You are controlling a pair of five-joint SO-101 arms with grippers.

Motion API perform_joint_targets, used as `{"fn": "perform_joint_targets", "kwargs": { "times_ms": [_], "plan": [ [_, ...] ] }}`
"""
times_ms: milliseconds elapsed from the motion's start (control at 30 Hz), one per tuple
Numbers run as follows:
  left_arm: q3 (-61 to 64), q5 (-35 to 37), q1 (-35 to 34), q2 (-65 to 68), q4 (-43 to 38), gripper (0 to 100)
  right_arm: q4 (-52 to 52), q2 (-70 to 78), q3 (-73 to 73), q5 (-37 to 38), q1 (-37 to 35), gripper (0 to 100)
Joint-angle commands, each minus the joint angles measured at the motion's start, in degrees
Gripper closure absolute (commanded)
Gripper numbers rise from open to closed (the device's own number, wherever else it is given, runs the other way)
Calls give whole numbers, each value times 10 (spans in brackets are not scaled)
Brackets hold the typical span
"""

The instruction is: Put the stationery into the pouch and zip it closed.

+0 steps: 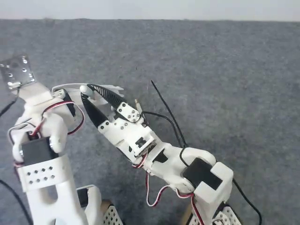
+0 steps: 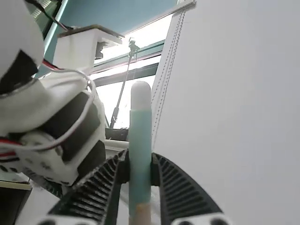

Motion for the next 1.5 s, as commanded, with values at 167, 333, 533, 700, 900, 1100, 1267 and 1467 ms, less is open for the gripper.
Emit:
{"fn": "perform_joint_targets", "kwargs": {
  "times_ms": [167, 333, 533, 700, 900, 1100, 1267, 1467],
  "plan": [
    [-5, 9, -1, -10, -21, 988, -11, -5, -4, 12, -7, 931],
    [-4, 9, -1, -10, -21, 988, -10, -5, -2, 12, -7, 913],
    [-4, 9, -1, -10, -21, 988, -9, -13, 14, 12, -8, 914],
    [-4, 9, -1, -10, -21, 988, -7, -65, 51, 11, -8, 914],
    [-4, 9, -1, -10, -21, 988, 59, -148, 95, -10, -7, 914],
    [-4, 8, -1, -10, -21, 988, 153, -240, 135, -56, -7, 914],
    [-3, 8, -1, -10, -21, 988, 236, -330, 162, -64, -6, 915],
    [-3, 8, -1, -10, -21, 988, 407, -452, 164, -65, 19, 915]
  ]
}}
